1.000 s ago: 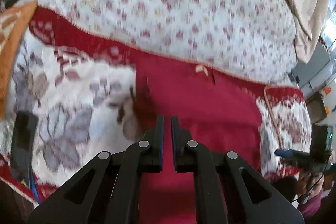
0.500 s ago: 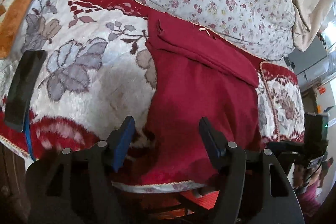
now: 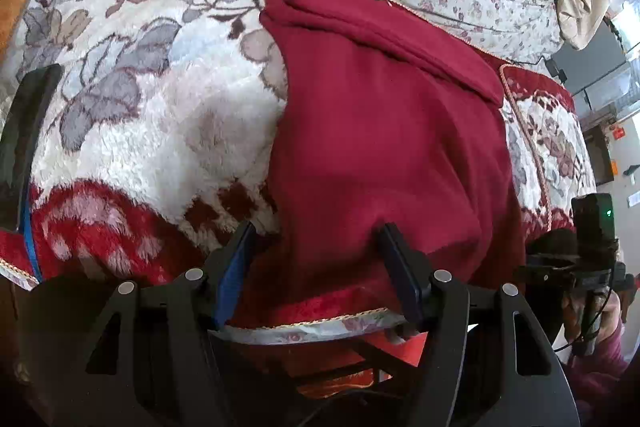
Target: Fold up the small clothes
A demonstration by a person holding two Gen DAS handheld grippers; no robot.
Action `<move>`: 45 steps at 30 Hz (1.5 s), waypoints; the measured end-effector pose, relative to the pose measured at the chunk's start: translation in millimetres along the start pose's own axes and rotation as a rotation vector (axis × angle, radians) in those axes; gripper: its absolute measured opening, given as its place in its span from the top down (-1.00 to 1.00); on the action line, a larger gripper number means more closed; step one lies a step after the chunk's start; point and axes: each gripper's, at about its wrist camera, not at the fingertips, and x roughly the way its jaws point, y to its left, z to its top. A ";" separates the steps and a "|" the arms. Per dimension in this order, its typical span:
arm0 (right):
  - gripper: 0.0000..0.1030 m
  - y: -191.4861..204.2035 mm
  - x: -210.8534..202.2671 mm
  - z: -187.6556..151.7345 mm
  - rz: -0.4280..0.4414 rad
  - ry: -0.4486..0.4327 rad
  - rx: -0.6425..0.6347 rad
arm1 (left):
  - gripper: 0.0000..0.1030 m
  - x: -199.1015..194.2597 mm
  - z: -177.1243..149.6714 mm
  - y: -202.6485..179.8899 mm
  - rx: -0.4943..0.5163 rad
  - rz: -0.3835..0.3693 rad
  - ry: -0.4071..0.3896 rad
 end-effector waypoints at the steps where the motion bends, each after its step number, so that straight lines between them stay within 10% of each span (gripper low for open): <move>1: -0.46 -3.5 1.7 -2.3 0.005 0.008 0.014 | -0.24 1.3 -0.7 1.6 -0.005 -0.004 0.007; 8: -0.46 -10.1 9.0 -9.1 0.096 -0.004 0.023 | -0.28 -16.7 -1.3 15.0 -0.089 -0.162 0.004; 17: -0.44 -4.7 19.9 -5.4 0.112 -0.038 -0.022 | -0.35 -10.9 -11.7 7.2 0.008 -0.101 0.042; 21: -0.06 -5.2 21.9 -4.1 0.137 -0.060 -0.025 | -0.35 -4.8 -4.6 3.8 0.018 -0.120 0.008; 26: 0.48 -10.1 16.6 -4.0 0.151 -0.094 -0.068 | 0.71 4.5 1.2 -15.0 0.104 -0.103 0.043; 37: 0.75 4.3 -104.8 67.1 0.254 -0.517 -0.145 | 0.84 -34.7 70.1 -29.5 0.067 -0.147 -0.150; 40: 0.69 9.4 -103.0 67.5 0.271 -0.444 -0.150 | 0.84 -28.9 65.3 -27.3 0.089 -0.133 -0.143; 42: -0.17 21.5 -88.9 54.9 0.193 -0.364 -0.209 | 0.84 -21.7 63.9 -26.5 0.068 -0.125 -0.133; 45: -0.47 27.4 -57.7 37.2 0.132 -0.205 -0.235 | 0.84 -15.8 59.9 -22.7 0.033 -0.126 -0.114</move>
